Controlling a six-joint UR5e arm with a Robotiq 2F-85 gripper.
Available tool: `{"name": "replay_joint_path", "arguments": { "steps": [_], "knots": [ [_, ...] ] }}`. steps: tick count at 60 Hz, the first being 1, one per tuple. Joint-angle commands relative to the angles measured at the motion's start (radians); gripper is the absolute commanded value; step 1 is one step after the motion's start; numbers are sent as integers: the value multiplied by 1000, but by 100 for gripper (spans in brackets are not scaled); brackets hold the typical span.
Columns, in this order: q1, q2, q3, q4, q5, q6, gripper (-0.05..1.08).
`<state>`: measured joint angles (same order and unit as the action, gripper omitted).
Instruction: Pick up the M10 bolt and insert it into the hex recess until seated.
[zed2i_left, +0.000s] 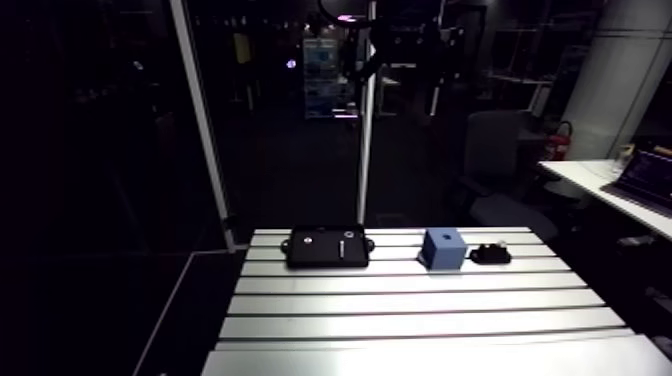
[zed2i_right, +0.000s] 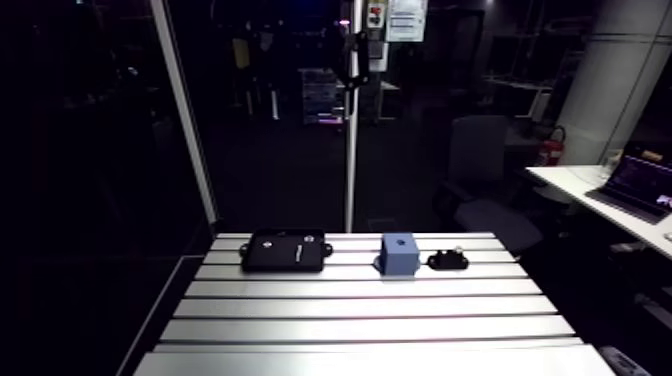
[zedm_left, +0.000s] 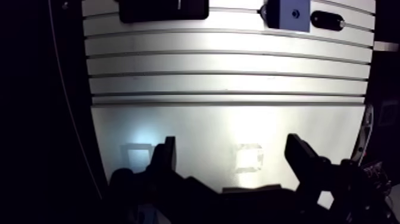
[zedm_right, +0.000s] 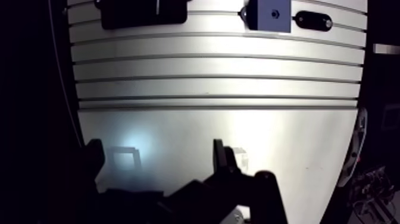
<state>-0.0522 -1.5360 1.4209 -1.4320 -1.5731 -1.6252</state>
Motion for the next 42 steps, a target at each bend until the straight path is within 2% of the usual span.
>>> {"name": "replay_joint_path", "arguments": {
  "steps": [1, 29, 33, 38, 42],
  "knots": [
    [54, 30, -32, -24, 3, -8, 1],
    [52, 32, -29, -26, 2, -55, 1],
    [48, 32, -28, -29, -5, -71, 1],
    [26, 32, -19, -37, -26, -99, 1],
    [8, 32, -13, -41, -35, -122, 1]
  ]
}}
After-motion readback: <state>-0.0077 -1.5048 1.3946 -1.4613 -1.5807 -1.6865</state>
